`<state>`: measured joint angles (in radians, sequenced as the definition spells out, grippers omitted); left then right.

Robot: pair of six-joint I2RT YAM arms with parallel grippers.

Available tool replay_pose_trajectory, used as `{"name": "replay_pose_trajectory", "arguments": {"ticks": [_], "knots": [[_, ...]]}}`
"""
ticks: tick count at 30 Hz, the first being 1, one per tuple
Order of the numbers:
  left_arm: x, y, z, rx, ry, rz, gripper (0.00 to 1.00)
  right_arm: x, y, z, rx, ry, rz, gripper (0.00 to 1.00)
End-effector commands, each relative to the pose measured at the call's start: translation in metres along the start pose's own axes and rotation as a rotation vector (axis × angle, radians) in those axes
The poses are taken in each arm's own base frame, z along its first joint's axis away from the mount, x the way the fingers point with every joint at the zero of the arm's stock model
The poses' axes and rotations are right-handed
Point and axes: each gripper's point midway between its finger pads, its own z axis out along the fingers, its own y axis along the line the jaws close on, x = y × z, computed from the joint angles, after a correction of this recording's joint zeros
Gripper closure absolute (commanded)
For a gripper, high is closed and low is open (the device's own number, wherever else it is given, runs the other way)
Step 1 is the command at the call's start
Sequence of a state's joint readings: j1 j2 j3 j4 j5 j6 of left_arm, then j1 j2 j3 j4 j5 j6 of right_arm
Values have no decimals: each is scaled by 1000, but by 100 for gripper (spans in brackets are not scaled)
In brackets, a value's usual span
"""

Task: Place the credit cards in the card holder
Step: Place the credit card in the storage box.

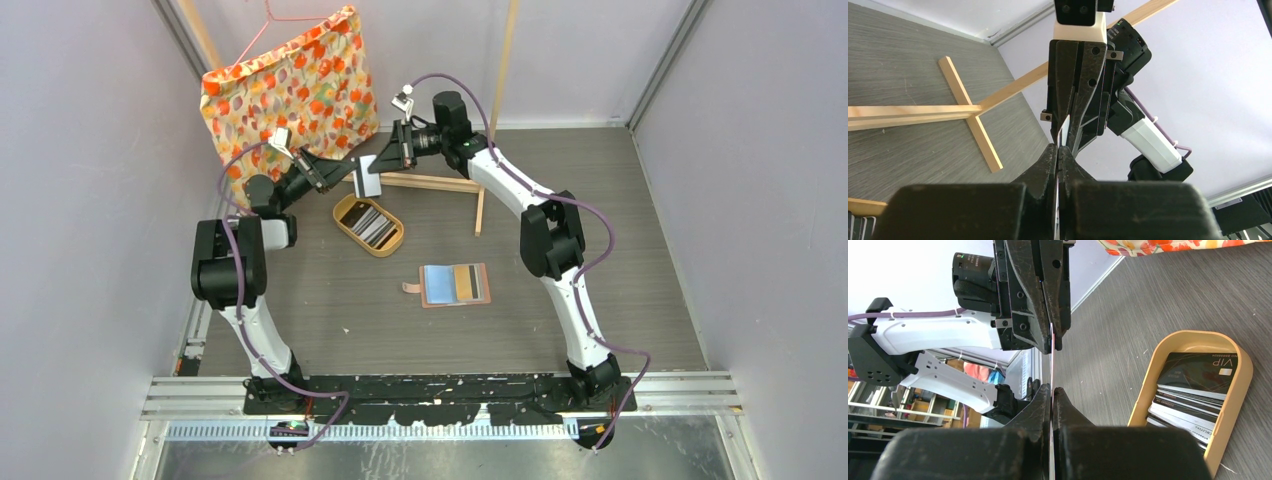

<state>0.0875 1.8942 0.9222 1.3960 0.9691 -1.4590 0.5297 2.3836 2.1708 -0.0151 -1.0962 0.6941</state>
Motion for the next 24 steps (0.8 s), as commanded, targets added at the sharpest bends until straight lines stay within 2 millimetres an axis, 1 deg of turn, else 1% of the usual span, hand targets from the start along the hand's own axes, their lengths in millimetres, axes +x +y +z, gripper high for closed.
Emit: {"name": "replay_pose_trajectory", "arguments": {"ticks": [1,4,7,15,18,24], "knots": [[-14,-13,1,31,-33,82,100,-7,22,-2,-47,-1,-63,99],[-17,-7,-4,14,-57,77,100,-6,20,-1,-47,1,-60,95],[-20,8,-9,-15,-74,53,100,-5,13,1,-38,-1,-50,92],[-18,50,-20,-79,-94,-59,100,2,-28,16,-27,-7,6,92],[-17,65,-24,-101,-104,-112,100,4,-39,20,-34,-15,18,91],[-14,88,-27,-129,-110,-201,100,9,-60,28,-45,-26,59,91]]}}
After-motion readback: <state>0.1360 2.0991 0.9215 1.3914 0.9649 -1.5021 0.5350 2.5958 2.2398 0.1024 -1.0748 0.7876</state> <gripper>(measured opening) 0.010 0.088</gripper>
